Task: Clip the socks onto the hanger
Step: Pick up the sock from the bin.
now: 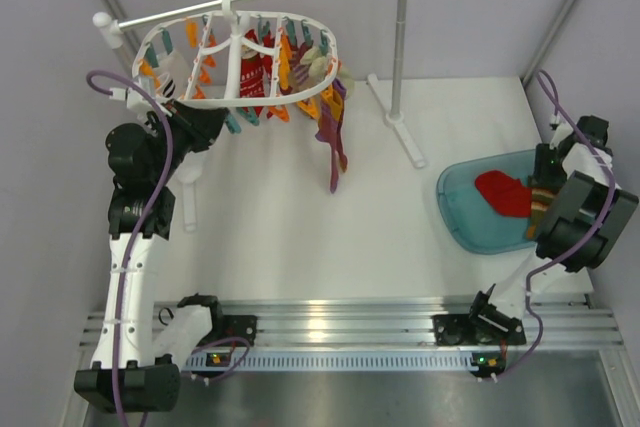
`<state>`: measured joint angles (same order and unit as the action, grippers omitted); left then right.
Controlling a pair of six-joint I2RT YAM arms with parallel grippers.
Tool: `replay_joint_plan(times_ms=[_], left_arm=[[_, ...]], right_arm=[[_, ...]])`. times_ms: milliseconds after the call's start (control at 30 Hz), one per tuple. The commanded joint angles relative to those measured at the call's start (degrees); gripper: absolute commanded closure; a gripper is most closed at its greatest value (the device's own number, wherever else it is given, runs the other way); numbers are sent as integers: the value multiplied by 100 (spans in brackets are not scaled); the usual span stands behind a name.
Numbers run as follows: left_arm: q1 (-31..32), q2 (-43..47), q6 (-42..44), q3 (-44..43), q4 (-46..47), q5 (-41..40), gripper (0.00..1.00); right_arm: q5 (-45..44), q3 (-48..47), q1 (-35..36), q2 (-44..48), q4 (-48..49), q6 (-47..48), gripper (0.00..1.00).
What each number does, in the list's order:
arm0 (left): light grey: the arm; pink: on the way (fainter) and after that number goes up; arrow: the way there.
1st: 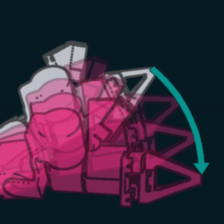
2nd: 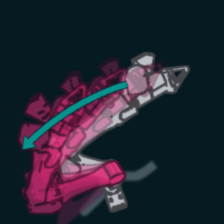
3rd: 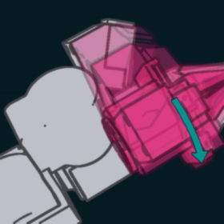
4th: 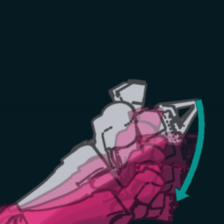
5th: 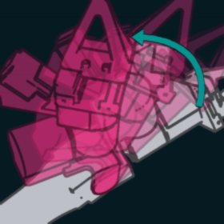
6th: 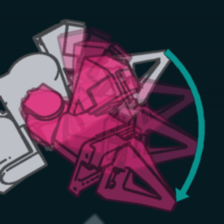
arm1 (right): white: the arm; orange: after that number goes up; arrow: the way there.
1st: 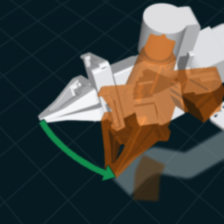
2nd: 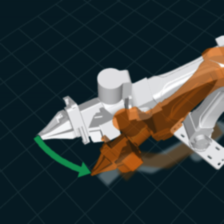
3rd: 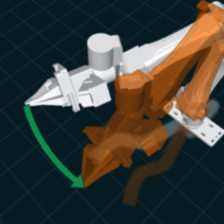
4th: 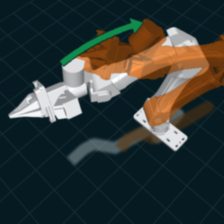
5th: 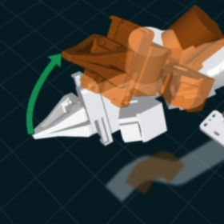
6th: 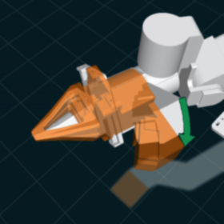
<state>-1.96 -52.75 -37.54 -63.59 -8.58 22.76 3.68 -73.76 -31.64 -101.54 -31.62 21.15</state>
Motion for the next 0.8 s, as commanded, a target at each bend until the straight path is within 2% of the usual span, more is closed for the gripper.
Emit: replay_joint_plan(times_ms=[0,200,300,500,600,633,767], left_arm=[[-42,54,54,-57,181,-202,100],[-33,98,63,-39,172,-211,100],[-42,98,71,-48,172,-220,100],[-42,98,54,-39,190,-202,100],[-33,98,80,-48,216,-202,100],[-33,98,98,-48,208,-193,100],[-42,125,89,-48,207,-193,100]], right_arm=[[-122,63,-62,-120,428,-400,50],[-254,151,-62,-375,700,-647,50],[-280,186,-70,-420,806,-717,55],[-272,90,-79,-516,745,-831,72],[-219,11,-106,-517,631,-867,90],[-123,2,-114,-490,569,-875,100],[500,132,-106,-26,235,-814,100]])
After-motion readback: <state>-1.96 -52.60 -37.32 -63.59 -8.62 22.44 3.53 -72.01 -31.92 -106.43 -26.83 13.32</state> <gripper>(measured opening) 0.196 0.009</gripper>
